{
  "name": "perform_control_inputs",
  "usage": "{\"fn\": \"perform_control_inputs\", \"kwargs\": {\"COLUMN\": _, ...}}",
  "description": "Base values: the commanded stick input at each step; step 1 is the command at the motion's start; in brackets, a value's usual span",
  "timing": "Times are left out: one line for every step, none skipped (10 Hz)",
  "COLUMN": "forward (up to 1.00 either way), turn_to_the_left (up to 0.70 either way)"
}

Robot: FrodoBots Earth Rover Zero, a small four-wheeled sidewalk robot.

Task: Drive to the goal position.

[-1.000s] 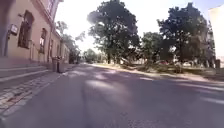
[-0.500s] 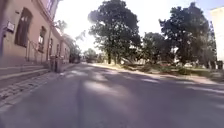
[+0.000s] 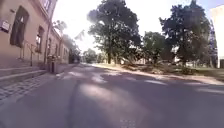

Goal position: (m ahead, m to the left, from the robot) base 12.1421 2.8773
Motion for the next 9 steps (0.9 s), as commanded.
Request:
{"fn": "perform_control_inputs", "kwargs": {"forward": 0.7, "turn_to_the_left": 0.0}}
{"fn": "perform_control_inputs", "kwargs": {"forward": 0.7, "turn_to_the_left": 0.01}}
{"fn": "perform_control_inputs", "kwargs": {"forward": 0.7, "turn_to_the_left": 0.05}}
{"fn": "perform_control_inputs", "kwargs": {"forward": 0.7, "turn_to_the_left": 0.12}}
{"fn": "perform_control_inputs", "kwargs": {"forward": 0.7, "turn_to_the_left": 0.14}}
{"fn": "perform_control_inputs", "kwargs": {"forward": 0.7, "turn_to_the_left": 0.14}}
{"fn": "perform_control_inputs", "kwargs": {"forward": 0.7, "turn_to_the_left": 0.14}}
{"fn": "perform_control_inputs", "kwargs": {"forward": 0.7, "turn_to_the_left": 0.14}}
{"fn": "perform_control_inputs", "kwargs": {"forward": 0.7, "turn_to_the_left": 0.14}}
